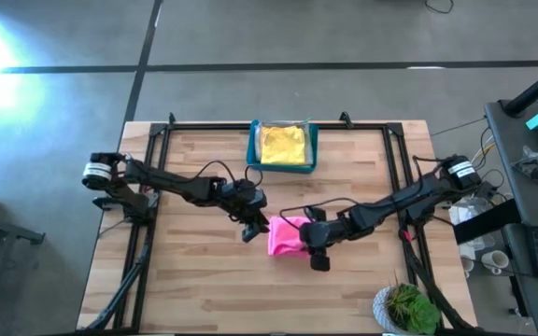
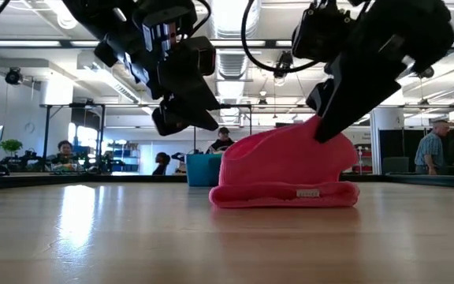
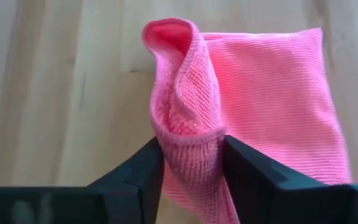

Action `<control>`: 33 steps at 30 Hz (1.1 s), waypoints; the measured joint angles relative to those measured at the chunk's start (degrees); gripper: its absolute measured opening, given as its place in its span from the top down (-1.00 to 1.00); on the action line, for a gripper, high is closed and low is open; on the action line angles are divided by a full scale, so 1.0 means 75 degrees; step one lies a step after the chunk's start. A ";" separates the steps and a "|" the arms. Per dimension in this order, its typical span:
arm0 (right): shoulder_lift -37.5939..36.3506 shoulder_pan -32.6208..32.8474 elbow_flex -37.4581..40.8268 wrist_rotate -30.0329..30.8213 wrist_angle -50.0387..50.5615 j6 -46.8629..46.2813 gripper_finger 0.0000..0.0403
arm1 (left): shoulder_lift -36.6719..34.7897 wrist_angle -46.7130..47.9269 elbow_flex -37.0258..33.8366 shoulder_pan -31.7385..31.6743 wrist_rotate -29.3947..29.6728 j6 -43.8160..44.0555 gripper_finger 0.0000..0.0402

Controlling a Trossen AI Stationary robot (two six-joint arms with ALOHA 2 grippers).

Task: Fold microfiber towels
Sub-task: Fold the pink microfiber cloth, then put the pink microfiber cloth into the blue bin

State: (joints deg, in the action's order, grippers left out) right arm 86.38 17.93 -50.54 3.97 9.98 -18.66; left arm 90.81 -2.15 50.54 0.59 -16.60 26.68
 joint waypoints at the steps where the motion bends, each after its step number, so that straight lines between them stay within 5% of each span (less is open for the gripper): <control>1: -0.0030 0.0038 0.0000 -0.0019 0.0005 -0.0135 0.25 | 0.0017 0.0001 0.0000 -0.0014 0.0000 0.0002 0.29; 9: -0.0767 0.0077 0.0000 -0.0586 0.0343 -0.0672 0.07 | 0.0611 0.0013 0.0008 -0.0048 -0.0006 0.0459 0.29; 16: -0.1409 0.0077 0.0000 0.0023 0.1592 -0.0952 0.09 | 0.1013 -0.0651 0.0076 -0.0169 -0.0009 0.0476 0.29; 33: -0.1361 0.0071 0.0032 0.0560 0.2060 -0.1037 0.12 | 0.1518 -0.1033 0.0082 -0.0383 0.0047 0.4058 0.30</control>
State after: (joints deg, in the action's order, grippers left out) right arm 76.17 18.46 -50.30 8.17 25.43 -26.44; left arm 102.19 -9.89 51.16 -2.28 -16.25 57.12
